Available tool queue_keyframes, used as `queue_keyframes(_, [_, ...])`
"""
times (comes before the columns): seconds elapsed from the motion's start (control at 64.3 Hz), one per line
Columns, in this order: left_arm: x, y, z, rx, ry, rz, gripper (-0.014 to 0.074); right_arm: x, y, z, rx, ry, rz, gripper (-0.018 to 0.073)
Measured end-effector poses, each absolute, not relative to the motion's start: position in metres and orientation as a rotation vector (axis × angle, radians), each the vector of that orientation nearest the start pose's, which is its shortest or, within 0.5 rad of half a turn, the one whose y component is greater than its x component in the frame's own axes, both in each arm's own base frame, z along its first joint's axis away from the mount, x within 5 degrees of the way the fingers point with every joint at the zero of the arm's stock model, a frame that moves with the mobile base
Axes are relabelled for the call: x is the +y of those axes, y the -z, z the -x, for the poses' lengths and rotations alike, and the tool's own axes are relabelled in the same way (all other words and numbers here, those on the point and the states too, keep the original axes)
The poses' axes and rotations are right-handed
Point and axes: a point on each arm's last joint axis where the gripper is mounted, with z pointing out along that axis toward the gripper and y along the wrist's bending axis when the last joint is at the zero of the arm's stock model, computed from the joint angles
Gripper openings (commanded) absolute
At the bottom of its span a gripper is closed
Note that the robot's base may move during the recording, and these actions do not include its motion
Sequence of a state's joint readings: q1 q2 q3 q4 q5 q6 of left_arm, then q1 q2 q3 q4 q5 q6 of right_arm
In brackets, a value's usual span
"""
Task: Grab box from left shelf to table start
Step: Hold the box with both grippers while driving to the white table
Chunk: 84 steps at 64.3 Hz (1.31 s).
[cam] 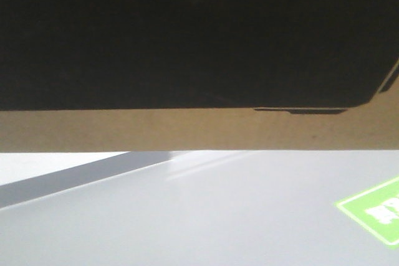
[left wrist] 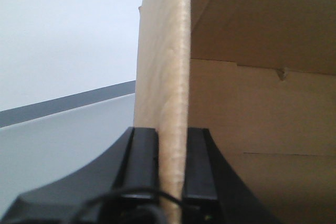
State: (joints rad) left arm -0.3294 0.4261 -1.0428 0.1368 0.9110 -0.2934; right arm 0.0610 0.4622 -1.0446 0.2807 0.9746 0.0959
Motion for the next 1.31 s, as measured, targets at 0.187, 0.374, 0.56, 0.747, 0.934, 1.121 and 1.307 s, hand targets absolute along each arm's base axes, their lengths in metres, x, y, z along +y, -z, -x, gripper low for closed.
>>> queue_keyframes(0.187, [0.0011, -0.4356, -0.0269, 1.784, 0.295, -0.029, -0.0102, 0.0226, -0.4312, -0.0311, 1.872, -0.43, -0.021, 0.0057])
queue_keyframes(0.374, [0.0011, -0.4356, -0.0269, 1.784, 0.295, -0.029, -0.0102, 0.0226, -0.4312, -0.0311, 1.872, -0.43, -0.021, 0.0057])
queue_keyframes(0.56, [0.0011, -0.4356, -0.0269, 1.784, 0.294, -0.028, -0.0102, 0.0226, -0.4312, -0.0311, 1.872, -0.43, -0.021, 0.0057])
queue_keyframes(0.747, [0.0011, -0.4356, -0.0269, 1.784, 0.293, -0.027, -0.0102, 0.0226, -0.4312, -0.0311, 1.872, -0.43, -0.021, 0.0057])
queue_keyframes(0.934, [0.0011, -0.4356, -0.0269, 1.784, 0.293, -0.027, -0.0102, 0.0226, -0.4312, -0.0311, 1.872, -0.43, -0.021, 0.0057])
queue_keyframes(1.121, [0.0011, -0.4356, -0.0269, 1.784, 0.293, -0.027, -0.0102, 0.0226, -0.4312, -0.0311, 1.872, -0.43, -0.021, 0.0057])
queue_keyframes(1.307, [0.0011, -0.4356, -0.0269, 1.784, 0.293, -0.027, -0.0102, 0.0226, -0.4312, -0.0311, 1.872, -0.43, -0.021, 0.0057])
